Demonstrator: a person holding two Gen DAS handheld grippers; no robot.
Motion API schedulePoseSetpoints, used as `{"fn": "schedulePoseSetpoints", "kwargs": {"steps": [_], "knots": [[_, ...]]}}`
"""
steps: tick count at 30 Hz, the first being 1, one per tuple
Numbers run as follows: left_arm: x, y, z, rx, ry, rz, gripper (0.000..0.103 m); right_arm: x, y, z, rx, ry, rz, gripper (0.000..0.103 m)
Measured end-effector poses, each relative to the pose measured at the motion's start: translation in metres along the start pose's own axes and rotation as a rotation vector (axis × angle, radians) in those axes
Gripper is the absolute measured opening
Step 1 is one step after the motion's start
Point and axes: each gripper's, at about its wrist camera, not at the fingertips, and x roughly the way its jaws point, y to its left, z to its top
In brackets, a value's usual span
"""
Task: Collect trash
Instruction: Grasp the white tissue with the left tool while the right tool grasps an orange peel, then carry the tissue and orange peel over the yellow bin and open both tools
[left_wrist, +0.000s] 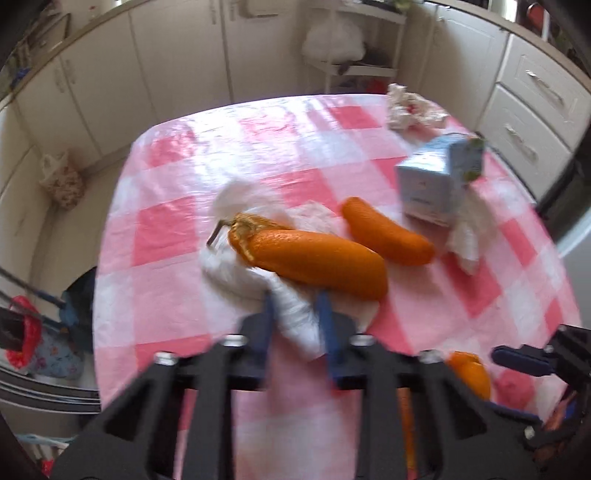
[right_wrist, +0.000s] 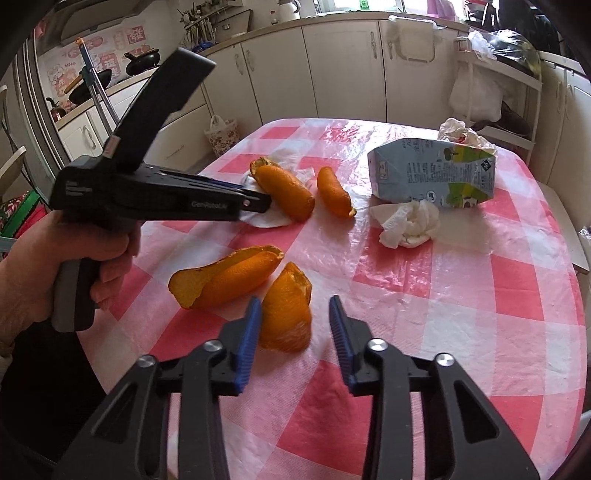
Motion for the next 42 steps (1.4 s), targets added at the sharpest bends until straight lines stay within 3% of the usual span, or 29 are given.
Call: {"fn": "schedulePoseSetpoints", "kwargs": {"steps": [4, 6, 8, 12, 21, 22, 23, 25, 33, 38, 42], "knots": [[-0.013, -0.005, -0.003, 0.004, -0.008, -0.070, 0.005, -0.007, -0.004, -0.002, 0.004, -0.004, -0.013, 0.020], [-0.030, -0.007, -0.006, -0.006, -0.036, -0.142, 0.005, -0.010, -0.007, -0.003, 0.009, -0.009, -0.019, 0.017], [-0.055, -0.011, -0.010, 0.012, -0.094, -0.222, 0.005, -0.014, -0.011, -0.003, 0.015, -0.016, -0.022, 0.013], [-0.093, -0.010, -0.017, 0.025, -0.210, -0.313, 0.005, -0.021, -0.017, -0.008, 0.029, -0.024, -0.037, 0.010], [-0.110, 0.010, -0.020, -0.085, -0.286, -0.332, 0.005, -0.030, -0.023, -0.011, 0.046, -0.036, -0.039, 0.009], [-0.113, 0.012, -0.021, -0.099, -0.302, -0.331, 0.005, -0.030, -0.021, -0.009, 0.047, -0.045, -0.035, 0.016], [-0.115, 0.013, -0.022, -0.107, -0.309, -0.329, 0.005, -0.030, -0.020, -0.007, 0.045, -0.053, -0.037, 0.038], [-0.118, 0.014, -0.022, -0.119, -0.319, -0.334, 0.005, -0.027, -0.014, -0.002, 0.036, -0.072, -0.024, 0.045], [-0.113, 0.004, -0.018, -0.065, -0.309, -0.326, 0.005, 0.004, -0.007, 0.000, 0.013, 0.006, -0.045, 0.042], [-0.110, 0.000, -0.014, -0.049, -0.309, -0.312, 0.005, 0.004, -0.004, -0.001, -0.008, 0.011, -0.024, 0.022], [-0.110, -0.003, -0.012, -0.048, -0.317, -0.311, 0.005, -0.005, -0.003, -0.005, -0.033, 0.002, -0.036, 0.018]]}}
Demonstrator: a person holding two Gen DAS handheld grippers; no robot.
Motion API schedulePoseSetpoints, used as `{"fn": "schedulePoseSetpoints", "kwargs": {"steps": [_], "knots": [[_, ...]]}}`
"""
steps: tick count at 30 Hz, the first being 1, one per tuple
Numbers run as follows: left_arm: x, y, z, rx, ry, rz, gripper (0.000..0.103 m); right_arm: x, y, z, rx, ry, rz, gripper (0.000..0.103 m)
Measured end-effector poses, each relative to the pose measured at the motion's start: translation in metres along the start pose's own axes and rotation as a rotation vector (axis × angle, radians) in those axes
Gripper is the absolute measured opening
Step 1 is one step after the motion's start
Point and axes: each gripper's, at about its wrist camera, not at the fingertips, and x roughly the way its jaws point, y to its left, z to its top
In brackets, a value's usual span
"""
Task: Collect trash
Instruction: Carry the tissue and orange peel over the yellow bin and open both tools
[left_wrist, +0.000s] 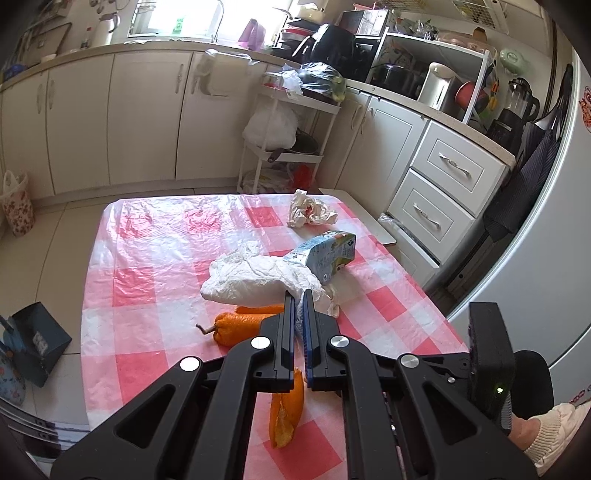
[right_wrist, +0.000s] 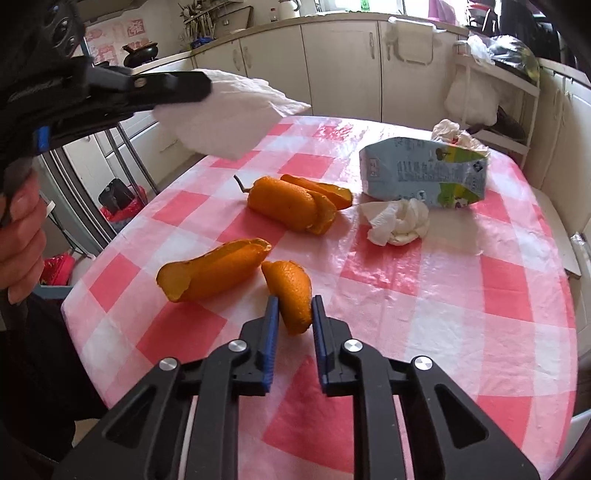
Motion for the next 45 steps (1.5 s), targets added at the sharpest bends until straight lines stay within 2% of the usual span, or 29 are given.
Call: {"fn": "schedulePoseSetpoints", "kwargs": {"steps": [7, 13, 20, 25, 31, 39, 42, 45], "knots": [[0.007, -0.024, 0.000, 0.038, -0.018, -0.034, 0.005, -0.040, -0.028, -0.010, 0.044, -0.059, -0.055, 0.017], [0.020, -0.065, -0.003, 0.087, -0.013, -0.102, 0.005, -0.078, -0.065, -0.031, 0.110, -0.092, -0.135, 0.017], [0.047, -0.143, -0.012, 0.182, 0.018, -0.213, 0.005, -0.132, -0.115, -0.064, 0.189, -0.127, -0.235, 0.017], [0.069, -0.199, -0.025, 0.224, 0.053, -0.256, 0.005, -0.158, -0.158, -0.091, 0.322, -0.162, -0.282, 0.017], [0.104, -0.252, -0.040, 0.212, 0.087, -0.282, 0.005, -0.164, -0.188, -0.108, 0.419, -0.166, -0.325, 0.017], [0.150, -0.297, -0.055, 0.209, 0.155, -0.319, 0.005, -0.153, -0.245, -0.146, 0.642, -0.119, -0.337, 0.017], [0.165, -0.312, -0.060, 0.214, 0.178, -0.328, 0.005, -0.153, -0.257, -0.154, 0.690, -0.116, -0.337, 0.017], [0.179, -0.324, -0.063, 0.219, 0.198, -0.335, 0.005, -0.152, -0.266, -0.160, 0.727, -0.105, -0.349, 0.023]]}}
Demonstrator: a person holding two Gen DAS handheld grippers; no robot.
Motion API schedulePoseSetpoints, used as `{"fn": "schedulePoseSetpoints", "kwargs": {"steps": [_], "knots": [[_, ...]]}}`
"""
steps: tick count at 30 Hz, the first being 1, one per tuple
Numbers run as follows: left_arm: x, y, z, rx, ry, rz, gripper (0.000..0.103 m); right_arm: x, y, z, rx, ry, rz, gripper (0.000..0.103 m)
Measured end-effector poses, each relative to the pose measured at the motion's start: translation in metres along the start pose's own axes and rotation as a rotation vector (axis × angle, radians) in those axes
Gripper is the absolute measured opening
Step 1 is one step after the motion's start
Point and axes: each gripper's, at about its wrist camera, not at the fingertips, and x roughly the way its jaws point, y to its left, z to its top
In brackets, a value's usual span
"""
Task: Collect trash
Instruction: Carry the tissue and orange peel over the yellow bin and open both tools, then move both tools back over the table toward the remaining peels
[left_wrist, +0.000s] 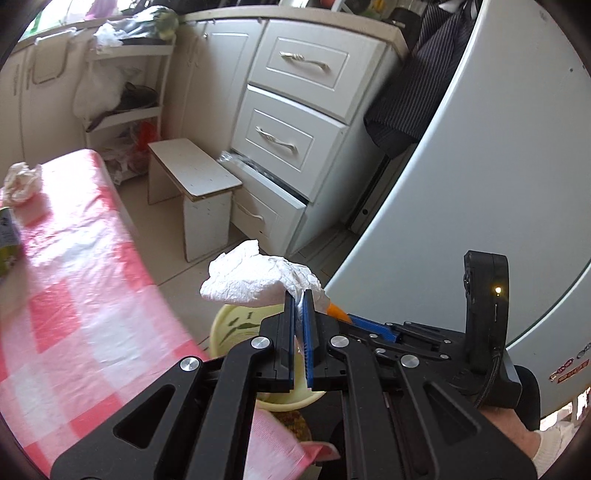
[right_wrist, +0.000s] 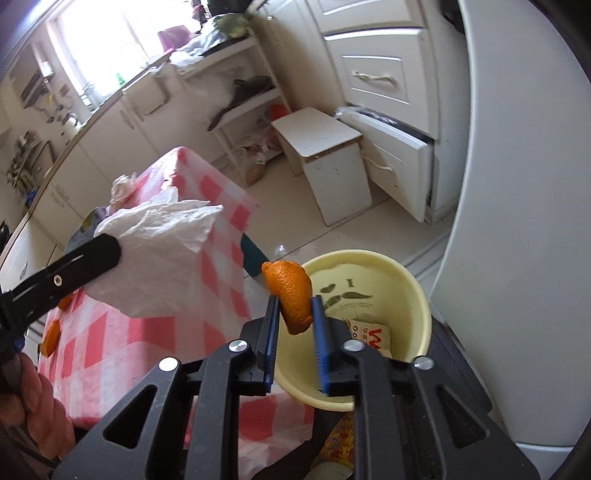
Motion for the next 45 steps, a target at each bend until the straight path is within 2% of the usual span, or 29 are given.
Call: {"fn": "schedulePoseSetpoints", "kwargs": {"steps": [2, 7, 11, 14, 16, 18, 25, 30, 35, 37, 45], "knots": [[0.010, -0.005, 0.001, 0.007, 0.015, -0.001, 0.005, 0.001, -0.006, 0.000, 0.030, 0.002, -0.006, 0.033], [0.031, -0.014, 0.002, 0.015, 0.041, 0.003, 0.005, -0.006, -0.015, -0.002, 0.070, -0.004, -0.004, 0.034], [0.042, -0.019, 0.003, 0.040, 0.073, 0.029, 0.005, -0.017, -0.024, -0.001, 0.112, -0.049, -0.029, 0.039], [0.052, -0.025, 0.001, 0.068, 0.107, 0.048, 0.009, -0.019, -0.028, 0.000, 0.129, -0.063, -0.033, 0.039], [0.056, -0.029, 0.001, 0.083, 0.119, 0.066, 0.019, -0.021, -0.027, 0.000, 0.130, -0.072, -0.034, 0.039], [0.057, -0.035, -0.001, 0.105, 0.110, 0.086, 0.042, -0.024, -0.027, 0.001, 0.133, -0.087, -0.033, 0.041], [0.044, -0.042, -0.002, 0.153, 0.071, 0.180, 0.064, -0.030, -0.029, 0.004, 0.151, -0.124, -0.017, 0.044], [0.023, -0.036, -0.002, 0.150, 0.024, 0.253, 0.085, -0.029, -0.018, 0.005, 0.124, -0.128, -0.004, 0.046], [-0.003, -0.023, -0.007, 0.123, -0.015, 0.323, 0.096, -0.027, 0.003, 0.004, 0.051, -0.128, 0.005, 0.049], [-0.013, -0.017, -0.011, 0.121, -0.025, 0.362, 0.096, -0.026, 0.012, 0.004, 0.021, -0.127, 0.008, 0.052], [-0.069, 0.016, -0.032, 0.081, -0.053, 0.462, 0.096, -0.023, 0.046, 0.000, -0.092, -0.122, 0.035, 0.054]]}}
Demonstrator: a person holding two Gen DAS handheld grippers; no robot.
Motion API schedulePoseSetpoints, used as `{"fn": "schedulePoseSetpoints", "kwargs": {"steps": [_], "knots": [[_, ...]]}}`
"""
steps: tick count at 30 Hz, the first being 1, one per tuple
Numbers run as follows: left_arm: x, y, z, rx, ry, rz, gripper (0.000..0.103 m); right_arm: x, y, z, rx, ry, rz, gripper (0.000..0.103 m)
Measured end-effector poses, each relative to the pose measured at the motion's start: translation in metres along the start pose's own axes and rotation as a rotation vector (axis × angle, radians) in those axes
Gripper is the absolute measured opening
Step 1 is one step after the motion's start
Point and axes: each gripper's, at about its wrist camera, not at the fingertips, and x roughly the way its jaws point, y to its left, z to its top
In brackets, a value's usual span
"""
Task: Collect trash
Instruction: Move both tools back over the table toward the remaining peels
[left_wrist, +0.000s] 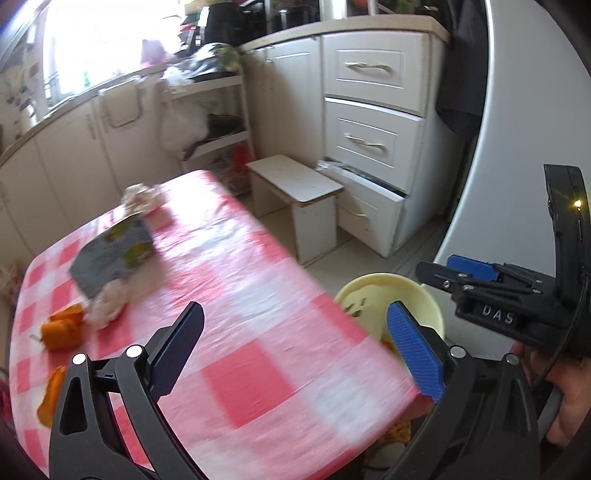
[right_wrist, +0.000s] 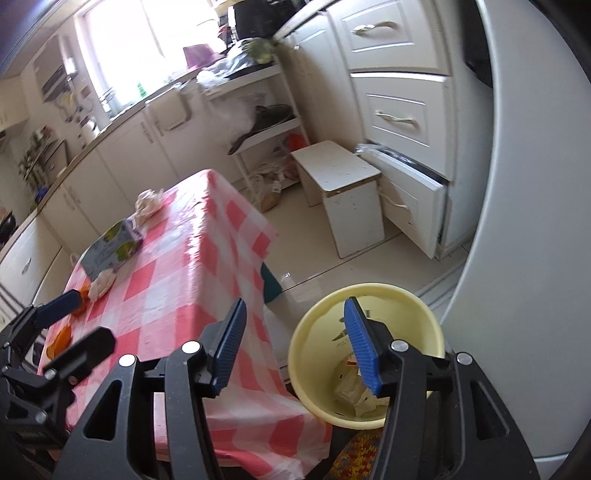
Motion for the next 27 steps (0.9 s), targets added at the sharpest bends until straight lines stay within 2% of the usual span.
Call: {"fn": "schedulePoseSetpoints", "kwargs": {"steps": [11, 16, 18, 22, 27], "knots": [[-0.038, 0.083, -0.023, -0.142, -0.013, 0.108, 0.096, 0.006, 0.053, -0.009, -0.135, 0.023, 0.051, 0.055], [-0.052, 0.126, -0.035, -0.208, -0.014, 0.201, 0.096, 0.011, 0.078, -0.010, -0.179, 0.033, 0.075, 0.056], [-0.054, 0.149, -0.045, -0.251, 0.002, 0.263, 0.096, 0.013, 0.091, -0.011, -0.197, 0.041, 0.093, 0.056], [-0.056, 0.193, -0.064, -0.345, 0.043, 0.335, 0.096, 0.018, 0.125, -0.013, -0.263, 0.052, 0.132, 0.056], [-0.055, 0.228, -0.079, -0.430, 0.069, 0.324, 0.096, 0.033, 0.172, -0.015, -0.359, 0.085, 0.171, 0.056]]}}
